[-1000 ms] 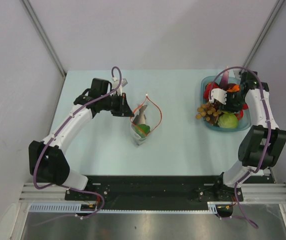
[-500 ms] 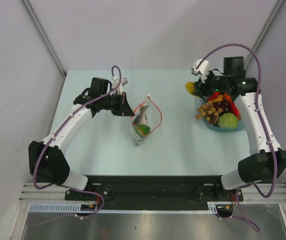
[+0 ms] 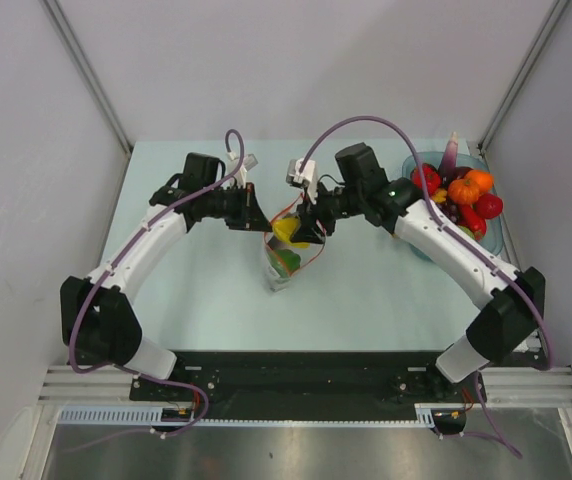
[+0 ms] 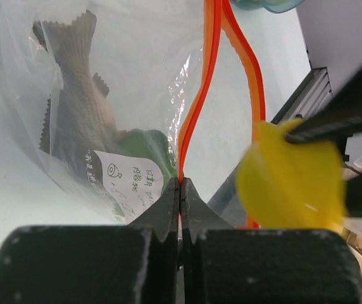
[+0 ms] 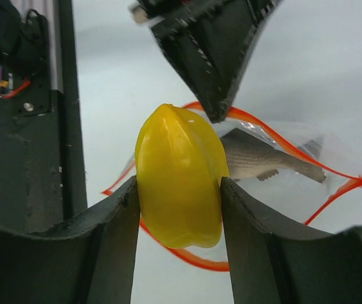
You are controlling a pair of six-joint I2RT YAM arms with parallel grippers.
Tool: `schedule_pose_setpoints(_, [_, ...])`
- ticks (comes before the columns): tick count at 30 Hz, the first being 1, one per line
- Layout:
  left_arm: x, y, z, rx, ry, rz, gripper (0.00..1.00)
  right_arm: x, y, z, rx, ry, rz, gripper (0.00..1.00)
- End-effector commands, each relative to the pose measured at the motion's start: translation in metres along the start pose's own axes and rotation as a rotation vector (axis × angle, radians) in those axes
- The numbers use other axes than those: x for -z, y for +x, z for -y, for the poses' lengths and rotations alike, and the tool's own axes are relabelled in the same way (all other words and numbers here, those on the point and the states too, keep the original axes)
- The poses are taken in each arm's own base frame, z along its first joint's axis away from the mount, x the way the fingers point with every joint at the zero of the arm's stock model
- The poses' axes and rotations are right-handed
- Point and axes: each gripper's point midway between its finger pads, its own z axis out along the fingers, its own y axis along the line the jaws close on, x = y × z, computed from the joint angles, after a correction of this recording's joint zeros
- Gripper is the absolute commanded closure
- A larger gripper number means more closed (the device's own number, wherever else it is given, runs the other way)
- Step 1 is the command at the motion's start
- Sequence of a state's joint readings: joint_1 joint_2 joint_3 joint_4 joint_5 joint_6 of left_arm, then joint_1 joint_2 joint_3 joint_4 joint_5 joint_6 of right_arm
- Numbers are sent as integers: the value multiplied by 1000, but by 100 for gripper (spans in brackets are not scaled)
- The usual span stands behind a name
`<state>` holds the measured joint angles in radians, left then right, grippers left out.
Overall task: Place the food in the zip-top bag and seal the zipper
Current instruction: Place the fake fruit in the zipper food storage bag.
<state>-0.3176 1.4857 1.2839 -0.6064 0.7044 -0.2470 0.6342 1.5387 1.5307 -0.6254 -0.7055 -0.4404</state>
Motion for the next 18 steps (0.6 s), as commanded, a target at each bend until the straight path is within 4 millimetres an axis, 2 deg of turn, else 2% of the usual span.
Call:
schedule_pose_setpoints(1, [6, -20, 16, -21, 58, 50, 100, -17, 15, 36, 7, 111, -37, 53])
schedule_pose_setpoints(3, [5, -20, 15, -17, 58, 48, 100, -22, 23, 42, 5, 127, -72, 32])
schedule_pose_setpoints(5, [5, -21, 15, -14, 61, 48, 100, -17, 14, 41, -2, 140, -62, 9])
schedule_pose_setpoints(7, [5, -23, 14, -9, 63, 52, 100, 0, 1, 42, -12, 173, -27, 0])
schedule_pose_setpoints(10, [4, -23, 12, 9, 74, 49, 100, 33, -18, 42, -70, 201, 42, 0])
schedule_pose_setpoints(11, [4, -23, 11, 12, 74, 48, 100, 54, -17, 56, -107, 239, 67, 0])
schedule_pose_setpoints(13, [4, -23, 11, 14, 74, 47, 100, 81, -11, 67, -187, 289, 80, 0])
schedule_pose_setpoints(14, [4, -24, 11, 11, 77, 50, 100, 109, 3, 89, -253, 355, 88, 0])
schedule_pose_setpoints(17, [4, -24, 12, 8, 81, 50, 100, 155, 35, 117, -410, 444, 93, 0])
schedule_pose_setpoints(18, [4, -24, 12, 8, 81, 48, 100, 197, 56, 139, -498, 549, 105, 0])
